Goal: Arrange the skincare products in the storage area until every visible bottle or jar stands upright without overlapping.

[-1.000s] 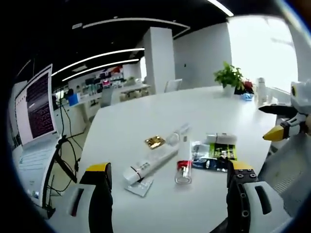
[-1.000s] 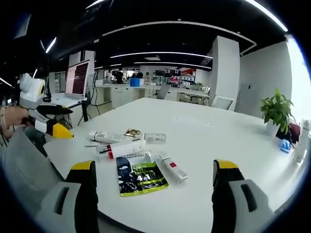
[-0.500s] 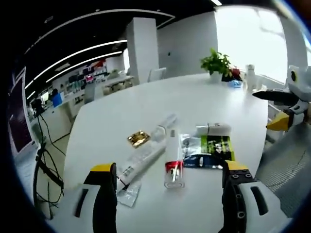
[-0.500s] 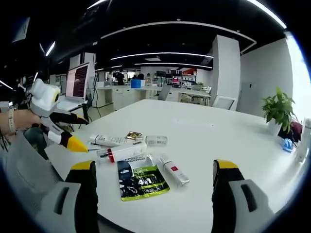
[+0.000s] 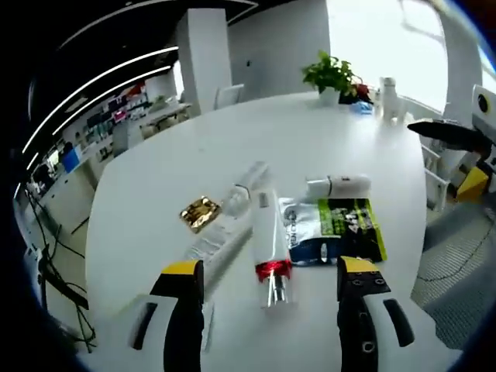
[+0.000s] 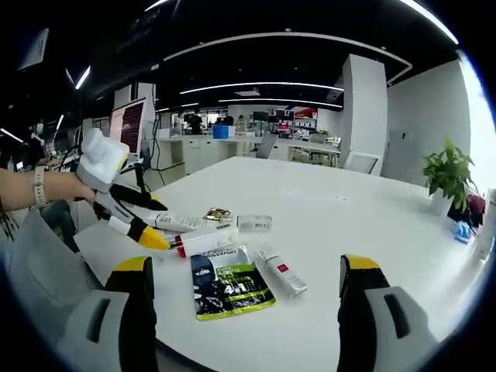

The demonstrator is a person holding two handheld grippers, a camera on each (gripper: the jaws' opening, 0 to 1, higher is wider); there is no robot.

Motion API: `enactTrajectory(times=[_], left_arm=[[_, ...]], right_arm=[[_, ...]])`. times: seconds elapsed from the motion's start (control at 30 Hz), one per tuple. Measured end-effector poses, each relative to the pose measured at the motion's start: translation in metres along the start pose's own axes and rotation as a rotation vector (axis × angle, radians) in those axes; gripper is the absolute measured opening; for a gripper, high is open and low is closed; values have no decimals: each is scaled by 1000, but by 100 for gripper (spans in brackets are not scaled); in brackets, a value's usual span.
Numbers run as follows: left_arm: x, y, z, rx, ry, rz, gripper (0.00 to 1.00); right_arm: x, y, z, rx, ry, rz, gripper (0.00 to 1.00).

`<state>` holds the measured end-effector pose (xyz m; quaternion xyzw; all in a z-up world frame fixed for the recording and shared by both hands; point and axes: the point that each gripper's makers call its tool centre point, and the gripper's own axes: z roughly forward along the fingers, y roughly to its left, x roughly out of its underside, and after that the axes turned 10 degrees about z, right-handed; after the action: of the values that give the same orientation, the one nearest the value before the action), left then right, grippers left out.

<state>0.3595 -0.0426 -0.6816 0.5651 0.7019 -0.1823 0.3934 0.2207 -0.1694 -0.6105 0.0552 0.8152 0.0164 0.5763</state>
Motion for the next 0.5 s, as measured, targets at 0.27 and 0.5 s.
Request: enactTrajectory(times=[0.27, 0.5], left_arm=[[10, 1, 25, 51, 113, 22, 59], [18, -3, 47, 90, 170, 41, 56]], right_arm=[[-1, -1, 0, 3, -5, 6, 100], [0, -1, 0, 8, 0, 16, 100]])
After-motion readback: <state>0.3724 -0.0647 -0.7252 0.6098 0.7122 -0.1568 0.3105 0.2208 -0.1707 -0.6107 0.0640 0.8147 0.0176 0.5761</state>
